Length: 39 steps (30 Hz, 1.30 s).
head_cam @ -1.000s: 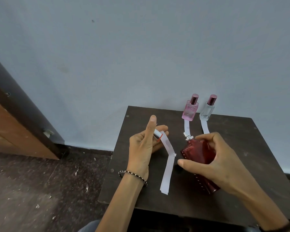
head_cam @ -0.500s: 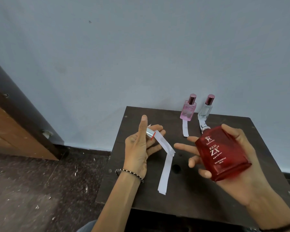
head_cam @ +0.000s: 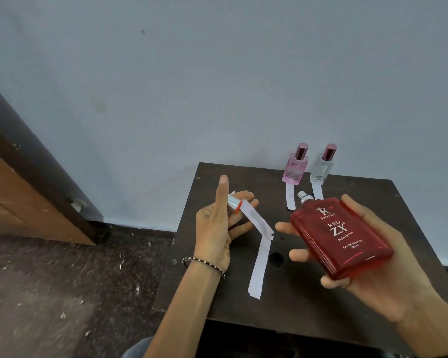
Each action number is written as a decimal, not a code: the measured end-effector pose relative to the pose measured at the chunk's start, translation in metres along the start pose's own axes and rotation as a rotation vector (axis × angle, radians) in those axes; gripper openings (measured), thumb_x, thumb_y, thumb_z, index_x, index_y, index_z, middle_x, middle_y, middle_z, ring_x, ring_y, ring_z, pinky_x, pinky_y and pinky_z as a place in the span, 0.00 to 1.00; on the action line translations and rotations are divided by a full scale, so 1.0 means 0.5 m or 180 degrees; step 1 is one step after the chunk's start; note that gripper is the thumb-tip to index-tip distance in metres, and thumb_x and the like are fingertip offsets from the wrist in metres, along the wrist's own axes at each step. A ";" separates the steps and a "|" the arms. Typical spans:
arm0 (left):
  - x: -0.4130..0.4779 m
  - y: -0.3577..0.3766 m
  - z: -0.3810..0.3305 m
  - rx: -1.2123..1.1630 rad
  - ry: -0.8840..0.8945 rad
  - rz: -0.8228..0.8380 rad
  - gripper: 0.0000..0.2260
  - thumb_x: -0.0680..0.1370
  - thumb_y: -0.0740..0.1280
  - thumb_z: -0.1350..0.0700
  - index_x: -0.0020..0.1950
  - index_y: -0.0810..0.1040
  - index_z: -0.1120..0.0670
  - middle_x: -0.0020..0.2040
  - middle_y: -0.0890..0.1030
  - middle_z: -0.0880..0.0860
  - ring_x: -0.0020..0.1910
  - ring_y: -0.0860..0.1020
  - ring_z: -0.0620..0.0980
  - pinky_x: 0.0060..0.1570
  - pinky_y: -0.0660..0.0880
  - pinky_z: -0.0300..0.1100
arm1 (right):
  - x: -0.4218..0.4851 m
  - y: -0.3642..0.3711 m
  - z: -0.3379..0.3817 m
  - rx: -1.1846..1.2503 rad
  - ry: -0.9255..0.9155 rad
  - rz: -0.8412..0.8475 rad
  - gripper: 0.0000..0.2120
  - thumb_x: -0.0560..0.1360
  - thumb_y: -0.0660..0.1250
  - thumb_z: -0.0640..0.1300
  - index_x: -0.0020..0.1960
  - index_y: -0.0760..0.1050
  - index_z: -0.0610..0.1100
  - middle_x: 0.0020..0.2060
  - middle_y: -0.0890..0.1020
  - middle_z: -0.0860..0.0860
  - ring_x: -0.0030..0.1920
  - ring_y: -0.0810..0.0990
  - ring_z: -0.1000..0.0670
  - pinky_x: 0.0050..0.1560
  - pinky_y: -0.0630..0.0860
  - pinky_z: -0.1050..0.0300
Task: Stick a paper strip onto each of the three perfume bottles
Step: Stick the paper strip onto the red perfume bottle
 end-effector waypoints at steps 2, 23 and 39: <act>-0.001 0.000 -0.001 -0.0006 -0.0008 0.0007 0.28 0.75 0.65 0.38 0.58 0.82 0.62 0.50 0.87 0.56 0.49 0.86 0.52 0.53 0.82 0.56 | 0.000 0.018 -0.006 -0.0067 0.0288 0.0448 0.28 0.80 0.55 0.61 0.70 0.72 0.43 0.67 0.75 0.36 0.59 0.80 0.31 0.31 0.84 0.44; -0.027 0.013 -0.007 0.0571 0.0048 0.0341 0.25 0.78 0.62 0.38 0.43 0.88 0.56 0.42 0.88 0.55 0.39 0.82 0.49 0.39 0.79 0.41 | 0.040 0.078 -0.025 -0.2953 -0.0353 -0.0565 0.15 0.70 0.70 0.60 0.49 0.81 0.51 0.31 0.85 0.47 0.22 0.72 0.50 0.25 0.70 0.66; -0.030 0.222 -0.055 0.2060 0.0393 0.1072 0.19 0.79 0.61 0.46 0.36 0.80 0.57 0.30 0.81 0.52 0.28 0.79 0.47 0.38 0.84 0.53 | -0.033 -0.033 0.089 -0.2158 -0.1184 -0.1261 0.23 0.70 0.72 0.53 0.62 0.72 0.47 0.44 0.83 0.41 0.22 0.79 0.56 0.20 0.71 0.64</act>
Point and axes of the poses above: each hand's wrist, its own x-axis towards the middle knuckle, its own y-axis out of the palm, z = x × y, the point moved 3 cm from there along x, towards the middle knuckle
